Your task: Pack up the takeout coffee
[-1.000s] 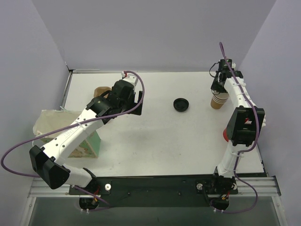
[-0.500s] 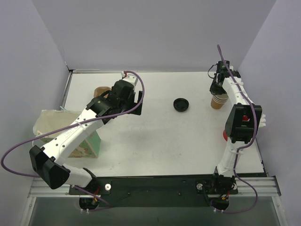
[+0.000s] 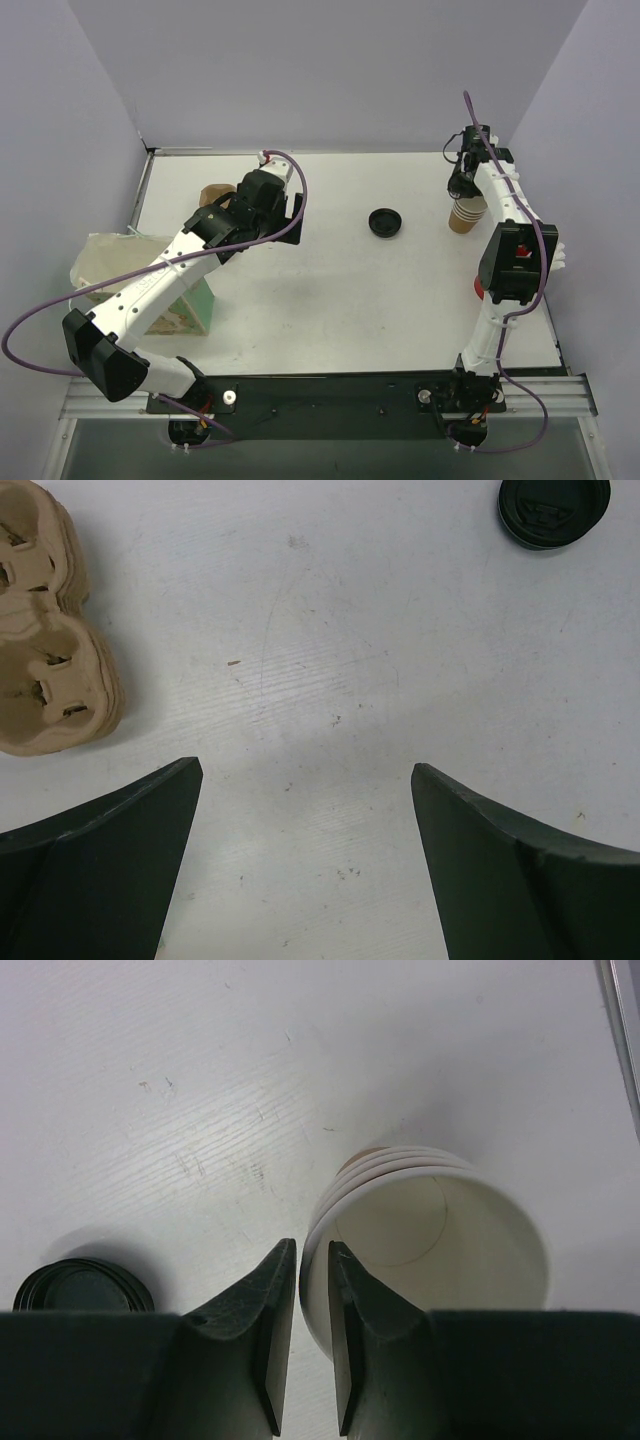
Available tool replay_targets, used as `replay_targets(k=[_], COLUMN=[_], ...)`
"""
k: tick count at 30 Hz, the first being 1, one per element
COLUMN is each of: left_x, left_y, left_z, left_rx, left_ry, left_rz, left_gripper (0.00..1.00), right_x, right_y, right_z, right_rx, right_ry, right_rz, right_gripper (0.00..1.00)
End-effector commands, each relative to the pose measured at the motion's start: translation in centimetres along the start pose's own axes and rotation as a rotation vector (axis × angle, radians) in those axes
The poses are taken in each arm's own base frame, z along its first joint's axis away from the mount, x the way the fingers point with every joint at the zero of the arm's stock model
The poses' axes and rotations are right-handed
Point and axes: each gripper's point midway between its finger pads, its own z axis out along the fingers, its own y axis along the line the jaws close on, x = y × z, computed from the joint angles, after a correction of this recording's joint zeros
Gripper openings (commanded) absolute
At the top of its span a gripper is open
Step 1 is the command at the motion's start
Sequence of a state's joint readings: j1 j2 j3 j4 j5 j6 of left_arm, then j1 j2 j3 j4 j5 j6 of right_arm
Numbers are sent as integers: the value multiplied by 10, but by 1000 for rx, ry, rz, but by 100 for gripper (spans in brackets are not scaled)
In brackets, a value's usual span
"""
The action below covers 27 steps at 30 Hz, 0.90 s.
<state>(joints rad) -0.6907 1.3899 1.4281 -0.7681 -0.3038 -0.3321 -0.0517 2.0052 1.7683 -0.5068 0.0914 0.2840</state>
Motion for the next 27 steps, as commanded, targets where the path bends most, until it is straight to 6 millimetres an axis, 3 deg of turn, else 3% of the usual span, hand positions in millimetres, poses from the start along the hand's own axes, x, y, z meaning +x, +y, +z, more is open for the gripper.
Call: replay_targets(k=[1, 11, 20, 22, 23, 27], left_x=[-13, -13, -12, -12, -12, -12], left_y=[4, 4, 4, 4, 4, 4], left_z=[-7, -7, -6, -6, -6, -6], left_rx=[-5, -8, -8, -7, -6, -8], left_ry=[-42, -38, -35, -36, -35, -35], left_rz=[-7, -5, -4, -3, -4, -1], left_gripper=[97, 97, 97, 98, 97, 97], right_x=[-10, -8, -16, -19, -16, -16], right_y=[-6, -8, -4, -13, -2, 6], right_z=[-16, -17, -32, -35, -35, -36], right_rx=[29, 48, 91, 140, 137, 133], right_ry=[-25, -17, -53, -60, -54, -54], right_rz=[-8, -16, -65, -76, -114, -144], right_gripper=[15, 1, 0, 0, 0, 3])
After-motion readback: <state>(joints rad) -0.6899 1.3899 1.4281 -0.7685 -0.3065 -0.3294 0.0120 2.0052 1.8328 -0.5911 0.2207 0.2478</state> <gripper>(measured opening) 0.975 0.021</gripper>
